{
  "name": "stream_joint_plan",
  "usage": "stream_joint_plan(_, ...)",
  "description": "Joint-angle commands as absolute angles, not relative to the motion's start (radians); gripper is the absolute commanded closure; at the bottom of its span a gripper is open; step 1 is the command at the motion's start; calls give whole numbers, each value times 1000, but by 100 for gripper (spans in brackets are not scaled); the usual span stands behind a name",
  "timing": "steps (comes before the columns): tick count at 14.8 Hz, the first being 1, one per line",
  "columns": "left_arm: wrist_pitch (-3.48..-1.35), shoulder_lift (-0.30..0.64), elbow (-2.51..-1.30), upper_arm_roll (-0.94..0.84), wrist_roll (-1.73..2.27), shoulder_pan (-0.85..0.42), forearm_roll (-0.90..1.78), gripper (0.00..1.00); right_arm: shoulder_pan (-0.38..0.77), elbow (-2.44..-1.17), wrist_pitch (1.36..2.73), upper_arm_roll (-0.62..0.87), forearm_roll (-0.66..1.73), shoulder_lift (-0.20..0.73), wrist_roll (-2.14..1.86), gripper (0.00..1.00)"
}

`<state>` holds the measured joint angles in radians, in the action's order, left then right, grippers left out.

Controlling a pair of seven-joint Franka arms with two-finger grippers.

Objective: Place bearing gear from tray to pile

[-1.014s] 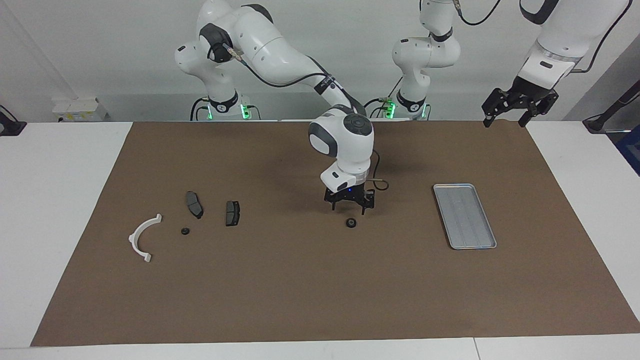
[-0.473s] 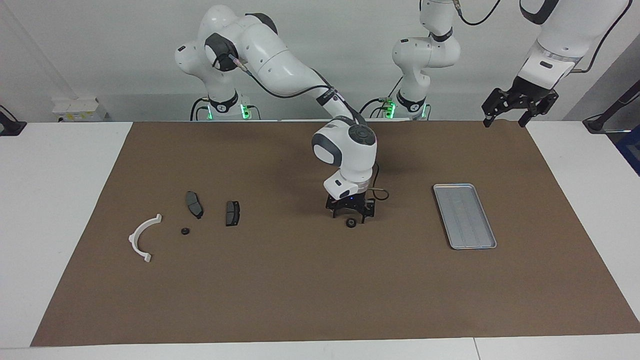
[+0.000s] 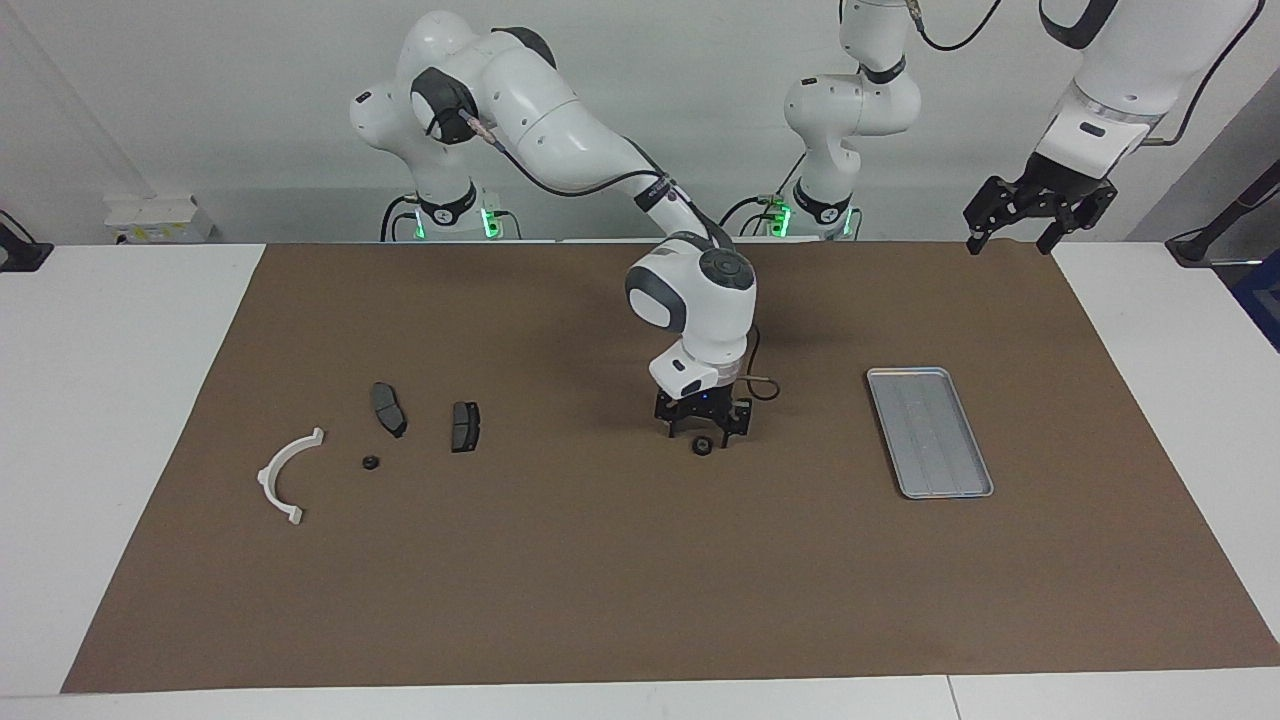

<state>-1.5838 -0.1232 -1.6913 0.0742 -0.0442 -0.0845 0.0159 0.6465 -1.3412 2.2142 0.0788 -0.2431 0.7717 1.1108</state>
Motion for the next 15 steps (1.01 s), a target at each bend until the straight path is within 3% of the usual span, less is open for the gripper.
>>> stream_joint_plan(1,-1566,-137,-1690,74,-43,-80,15,0,640,-1284,2201,83,-259,810,1138,26)
stream_joint_plan(5,-1566,-137,-1690,72,-43,-80,15,0,635,-1282,2207,83,-258,811,1140,57)
stream_joint_plan(8,-1566,-137,-1690,72,-43,-80,15,0,635,-1284,2215,83,-256,811,1141,98)
stream_joint_plan(15,-1565,-137,-1690,72,-43,-80,15,0,615,-1284,2203,80,-267,796,1114,100)
